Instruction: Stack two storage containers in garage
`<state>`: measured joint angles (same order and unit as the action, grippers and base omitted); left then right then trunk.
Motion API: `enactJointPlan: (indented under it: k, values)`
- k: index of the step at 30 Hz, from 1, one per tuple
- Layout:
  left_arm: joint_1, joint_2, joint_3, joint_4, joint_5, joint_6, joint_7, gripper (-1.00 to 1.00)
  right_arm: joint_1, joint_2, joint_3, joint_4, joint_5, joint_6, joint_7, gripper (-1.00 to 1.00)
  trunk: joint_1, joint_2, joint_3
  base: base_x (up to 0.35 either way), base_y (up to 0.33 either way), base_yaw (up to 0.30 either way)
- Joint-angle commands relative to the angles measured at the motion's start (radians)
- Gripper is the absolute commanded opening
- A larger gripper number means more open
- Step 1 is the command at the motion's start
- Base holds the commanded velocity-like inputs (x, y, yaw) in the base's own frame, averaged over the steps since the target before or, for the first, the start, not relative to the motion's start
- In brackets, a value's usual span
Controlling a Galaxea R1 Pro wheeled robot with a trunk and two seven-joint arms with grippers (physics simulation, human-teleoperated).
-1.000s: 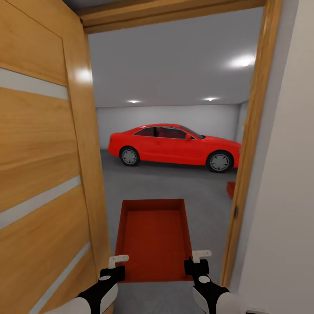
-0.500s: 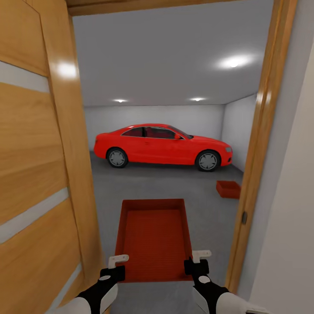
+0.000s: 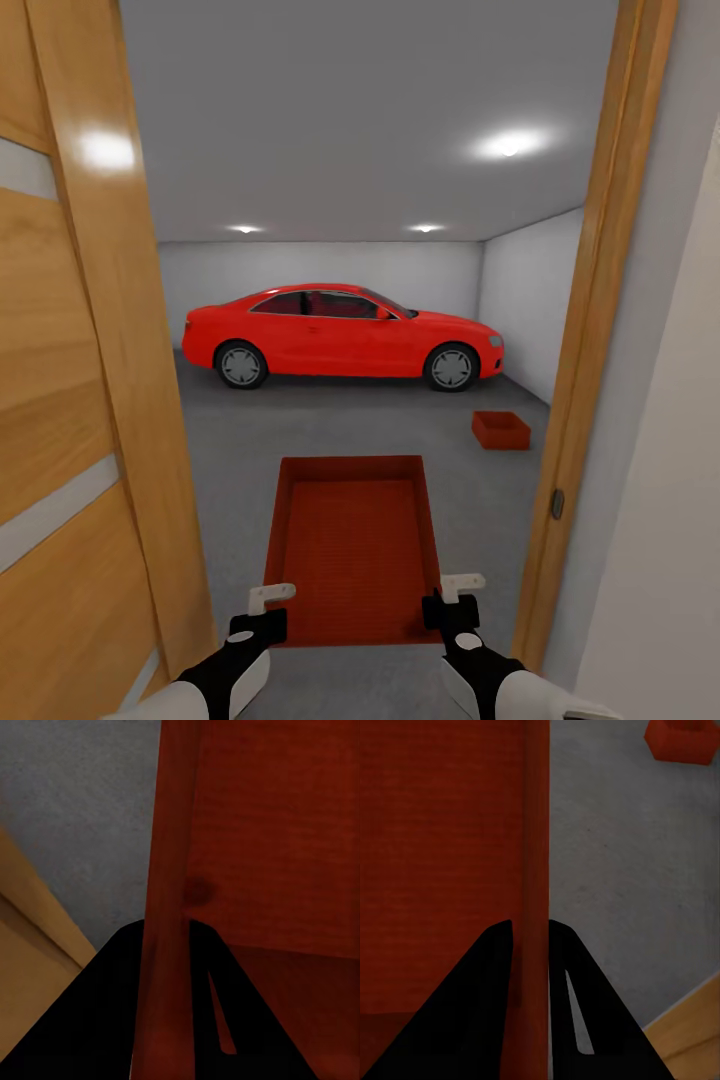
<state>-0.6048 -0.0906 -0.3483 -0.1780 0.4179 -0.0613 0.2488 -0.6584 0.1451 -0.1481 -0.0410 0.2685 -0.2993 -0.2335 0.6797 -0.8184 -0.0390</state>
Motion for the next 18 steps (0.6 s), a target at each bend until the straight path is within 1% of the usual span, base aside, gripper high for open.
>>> enactJointPlan:
  k: [1, 14, 18]
  values:
    - [-0.001, 0.011, 0.003, -0.005, 0.001, -0.001, 0.001, -1.0, -0.001, 0.001, -0.045, 0.003, 0.023, 0.002, 0.002, -1.0, 0.0, -0.002, -0.002, 0.002, 0.002, -0.003]
    - [-0.001, 0.011, 0.002, -0.003, 0.001, 0.0, 0.002, -1.0, -0.001, 0.001, -0.045, 0.003, 0.023, 0.002, 0.002, -1.0, 0.0, -0.002, -0.002, -0.001, -0.003, 0.0]
    - [-0.001, 0.011, 0.003, -0.004, 0.001, 0.0, 0.006, -1.0, -0.001, 0.001, -0.045, 0.003, 0.023, 0.002, 0.001, -1.0, 0.0, -0.002, -0.002, -0.052, -0.16, 0.0]
